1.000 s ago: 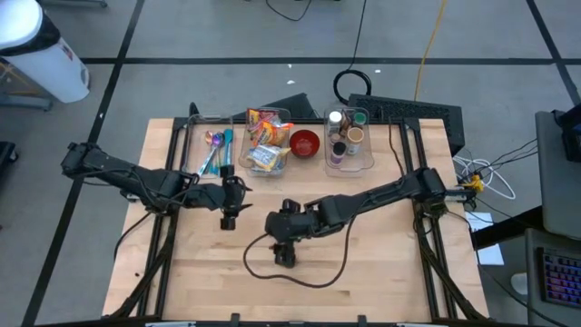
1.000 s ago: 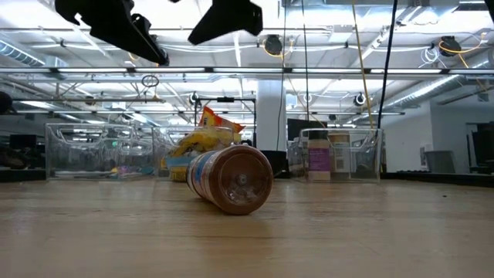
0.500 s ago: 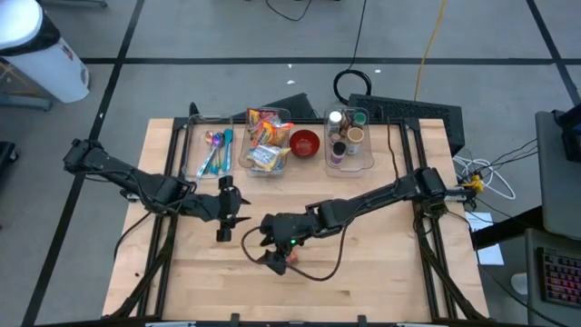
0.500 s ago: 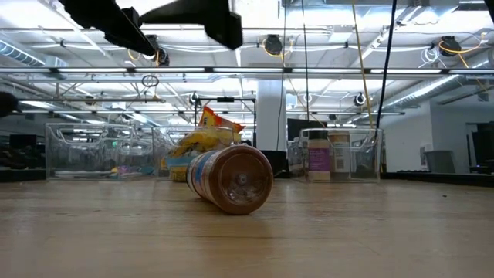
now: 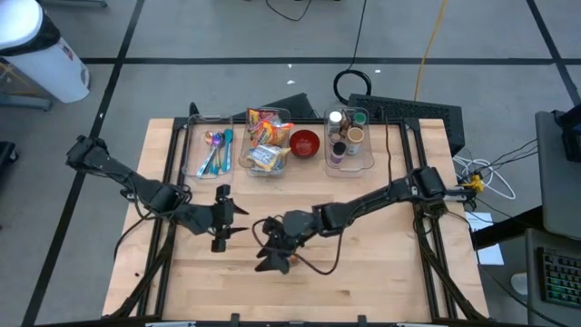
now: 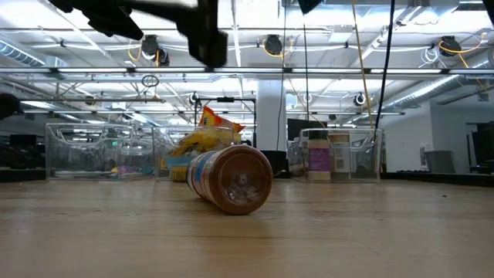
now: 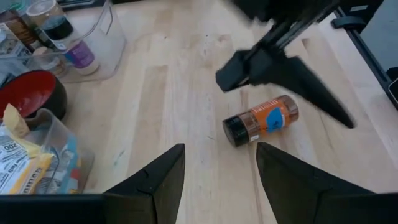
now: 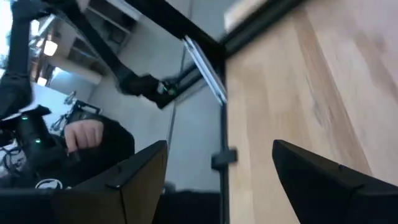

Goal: Pick & Place Food Item
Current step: Put the orange seasoning bottle into the right transparent bin

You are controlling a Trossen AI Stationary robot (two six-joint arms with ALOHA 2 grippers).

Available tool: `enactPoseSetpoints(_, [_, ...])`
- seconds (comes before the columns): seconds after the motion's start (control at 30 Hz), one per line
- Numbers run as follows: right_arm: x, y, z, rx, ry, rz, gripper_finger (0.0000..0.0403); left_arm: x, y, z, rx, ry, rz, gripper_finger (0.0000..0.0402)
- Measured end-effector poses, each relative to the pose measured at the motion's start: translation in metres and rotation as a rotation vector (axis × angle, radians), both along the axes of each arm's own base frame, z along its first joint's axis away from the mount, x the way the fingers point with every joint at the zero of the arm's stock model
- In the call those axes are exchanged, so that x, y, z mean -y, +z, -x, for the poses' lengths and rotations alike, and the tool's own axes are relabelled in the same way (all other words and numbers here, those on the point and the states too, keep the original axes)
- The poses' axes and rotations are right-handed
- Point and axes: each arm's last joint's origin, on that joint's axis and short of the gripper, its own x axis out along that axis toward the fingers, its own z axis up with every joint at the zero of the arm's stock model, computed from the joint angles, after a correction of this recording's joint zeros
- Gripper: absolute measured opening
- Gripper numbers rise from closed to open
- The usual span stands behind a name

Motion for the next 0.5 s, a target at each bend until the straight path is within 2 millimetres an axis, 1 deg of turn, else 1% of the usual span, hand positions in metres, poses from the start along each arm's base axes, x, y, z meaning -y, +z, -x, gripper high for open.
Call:
enactPoseSetpoints(0.13, [0.002,-0.006,0.003,-0.086,0.032,-0.013,0.0283,0.001,0.0,0.001,0.003,0.003,-0.003,0.0207])
enactPoseSetpoints(0.23, [0.004,-0.01,0.008,-0.184,0.002,0.047,0.0283,0.001,0.0,0.001,0.003,0.005,-0.003,0.0207])
enactPoseSetpoints(0.33, [0.009,-0.012,0.015,-0.321,-0.078,0.208,0.0283,0.001,0.0,0.001,0.001,0.008,-0.008,0.0207])
enactPoseSetpoints(0.43, [0.011,-0.003,0.021,-0.421,-0.194,0.39,0.0283,0.001,0.0,0.001,0.001,0.007,-0.011,0.0207])
enactPoseSetpoints(0.5, [0.011,0.006,0.023,-0.456,-0.282,0.469,0.0283,0.0,0.0,0.001,-0.001,0.009,-0.014,0.0207])
